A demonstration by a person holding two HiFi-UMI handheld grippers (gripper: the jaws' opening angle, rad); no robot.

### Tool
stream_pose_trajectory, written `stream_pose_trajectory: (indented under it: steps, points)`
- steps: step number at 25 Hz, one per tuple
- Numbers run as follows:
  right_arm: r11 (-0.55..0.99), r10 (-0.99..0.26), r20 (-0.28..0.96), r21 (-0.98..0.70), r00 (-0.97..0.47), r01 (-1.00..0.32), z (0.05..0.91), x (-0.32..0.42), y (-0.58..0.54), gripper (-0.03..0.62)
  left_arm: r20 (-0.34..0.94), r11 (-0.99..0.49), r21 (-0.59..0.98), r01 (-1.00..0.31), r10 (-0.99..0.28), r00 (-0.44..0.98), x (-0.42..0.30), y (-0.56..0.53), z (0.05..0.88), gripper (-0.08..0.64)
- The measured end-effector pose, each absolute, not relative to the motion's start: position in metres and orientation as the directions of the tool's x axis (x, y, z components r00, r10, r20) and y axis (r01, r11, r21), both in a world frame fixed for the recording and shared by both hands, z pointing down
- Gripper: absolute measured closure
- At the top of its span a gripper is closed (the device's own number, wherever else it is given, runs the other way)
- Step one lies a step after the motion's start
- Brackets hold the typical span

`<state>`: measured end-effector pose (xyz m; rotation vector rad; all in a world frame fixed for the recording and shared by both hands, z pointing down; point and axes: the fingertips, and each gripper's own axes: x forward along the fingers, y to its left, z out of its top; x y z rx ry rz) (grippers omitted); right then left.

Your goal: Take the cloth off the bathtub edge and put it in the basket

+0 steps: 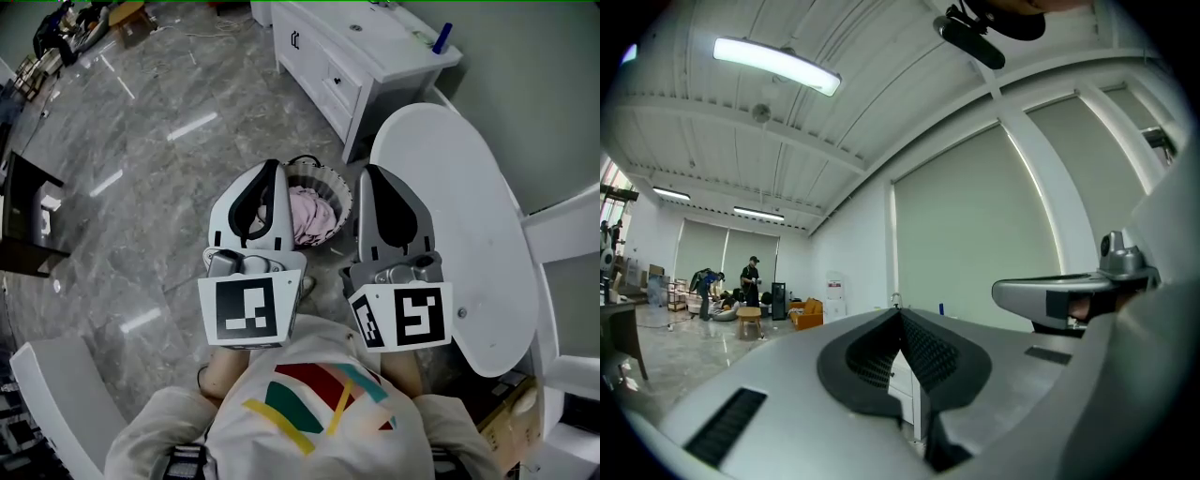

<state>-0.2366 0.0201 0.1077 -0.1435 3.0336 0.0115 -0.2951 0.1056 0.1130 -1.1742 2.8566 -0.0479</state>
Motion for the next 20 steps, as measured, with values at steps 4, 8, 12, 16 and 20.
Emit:
stream_pose_trajectory:
  steps: [4, 8, 12, 16, 20]
  points:
    - [0.993, -0.116, -0.121, 0.003, -0.986, -0.117, 0.104, -0.229, 0.017, 0.580, -0.049, 0.706, -0.058, -0.706, -0.708, -0.704, -0.291, 0.105, 0.108, 0.541]
    - [0.991, -0.133, -0.124, -0.002, -0.983, -0.133, 0.103, -0.228, 0.014, 0.580, -0.052, 0.700, -0.058, -0.711, -0.714, -0.698, -0.293, 0.105, 0.108, 0.541]
    - [0.989, -0.144, -0.119, 0.000, -0.982, -0.146, 0.105, -0.232, 0.011, 0.580, -0.046, 0.690, -0.052, -0.722, -0.724, -0.689, -0.299, 0.101, 0.112, 0.541]
    - [0.988, -0.155, -0.112, 0.005, -0.982, -0.157, 0.108, -0.235, 0.010, 0.580, -0.044, 0.685, -0.050, -0.727, -0.729, -0.683, -0.304, 0.100, 0.113, 0.541]
    - [0.986, -0.167, -0.103, 0.004, -0.981, -0.168, 0.111, -0.237, 0.007, 0.580, -0.020, 0.689, -0.057, -0.723, -0.725, -0.689, -0.311, 0.101, 0.118, 0.541]
